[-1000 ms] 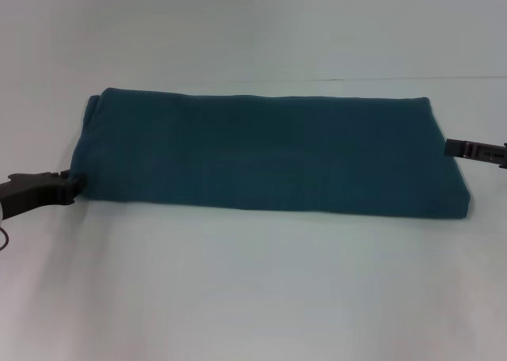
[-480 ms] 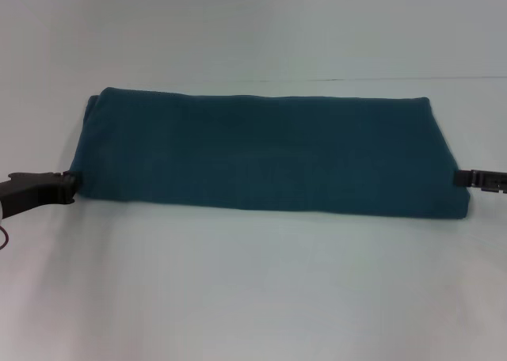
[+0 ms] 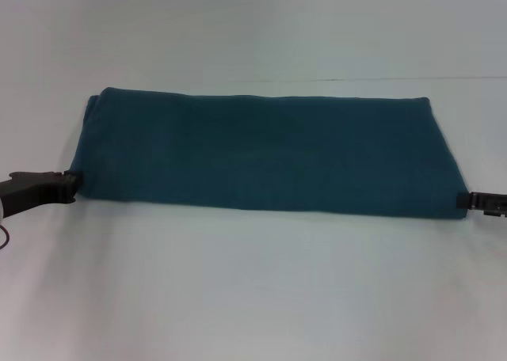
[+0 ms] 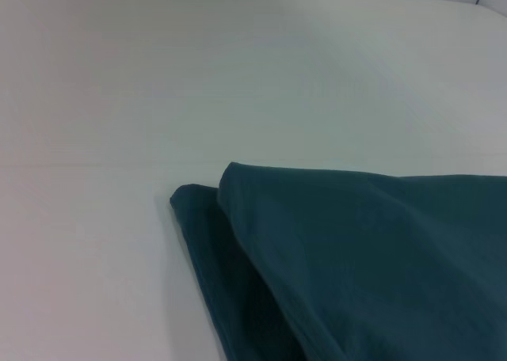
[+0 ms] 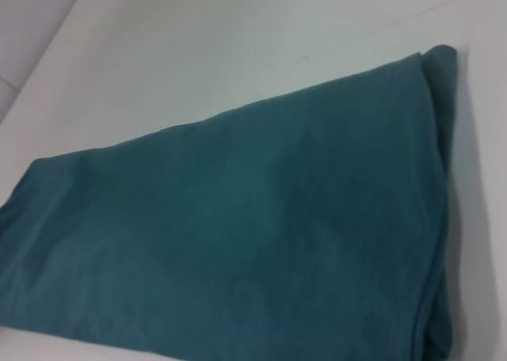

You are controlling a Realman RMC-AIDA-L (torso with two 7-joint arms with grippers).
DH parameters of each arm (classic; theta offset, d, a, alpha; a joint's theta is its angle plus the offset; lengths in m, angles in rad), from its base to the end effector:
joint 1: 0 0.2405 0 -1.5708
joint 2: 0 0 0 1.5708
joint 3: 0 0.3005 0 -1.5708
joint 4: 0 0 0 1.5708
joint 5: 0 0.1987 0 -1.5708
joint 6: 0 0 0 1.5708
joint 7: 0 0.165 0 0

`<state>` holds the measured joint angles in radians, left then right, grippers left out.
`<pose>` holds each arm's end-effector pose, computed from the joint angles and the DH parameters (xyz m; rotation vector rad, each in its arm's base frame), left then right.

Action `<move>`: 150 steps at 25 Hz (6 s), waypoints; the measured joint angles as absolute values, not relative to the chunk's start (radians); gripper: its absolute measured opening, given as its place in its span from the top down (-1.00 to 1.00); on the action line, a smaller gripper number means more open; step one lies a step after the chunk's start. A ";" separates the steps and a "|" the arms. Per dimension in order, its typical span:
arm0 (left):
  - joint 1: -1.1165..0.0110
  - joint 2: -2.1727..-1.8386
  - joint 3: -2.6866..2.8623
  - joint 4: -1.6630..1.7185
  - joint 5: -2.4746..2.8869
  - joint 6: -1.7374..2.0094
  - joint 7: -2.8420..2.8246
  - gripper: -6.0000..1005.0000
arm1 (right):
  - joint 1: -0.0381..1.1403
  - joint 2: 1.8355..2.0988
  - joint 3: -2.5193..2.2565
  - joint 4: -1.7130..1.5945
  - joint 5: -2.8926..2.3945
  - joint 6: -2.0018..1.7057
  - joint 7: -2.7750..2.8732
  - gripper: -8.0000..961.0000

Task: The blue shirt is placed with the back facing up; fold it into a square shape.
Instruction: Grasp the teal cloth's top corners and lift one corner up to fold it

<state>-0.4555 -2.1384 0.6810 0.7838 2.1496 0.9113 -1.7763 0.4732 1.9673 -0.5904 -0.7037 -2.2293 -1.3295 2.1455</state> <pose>-0.3718 0.3895 -0.0147 -2.0396 -1.1036 -0.3075 0.3782 0.3615 0.0255 -2.1004 1.6016 0.4484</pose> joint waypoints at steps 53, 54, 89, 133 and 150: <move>-0.466 -2.138 0.681 0.784 2.151 0.911 -1.776 0.98 | 0.525 2.009 -0.596 -0.622 -2.229 -1.174 2.041 0.91; -0.465 -2.138 0.680 0.784 2.151 0.911 -1.777 0.98 | 0.525 2.009 -0.593 -0.621 -2.228 -1.174 2.037 0.94; -0.369 -2.146 0.643 0.952 2.203 1.100 -1.860 0.81 | 0.515 1.992 -0.534 -0.637 -2.224 -1.256 2.021 0.86; -0.396 -2.137 0.502 0.869 2.271 1.220 -2.217 -0.77 | 0.592 2.023 -0.525 -0.727 -2.081 -1.377 1.892 -0.92; -0.456 -2.128 0.514 0.826 2.305 1.153 -2.226 -0.76 | 0.584 2.021 -0.520 -0.727 -2.063 -1.382 1.899 -0.92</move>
<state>-0.4558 -2.1279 0.5137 0.8259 2.3049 1.1533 -2.2258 0.5838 2.0210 -0.5199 -0.7271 -2.0632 -1.3819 1.8986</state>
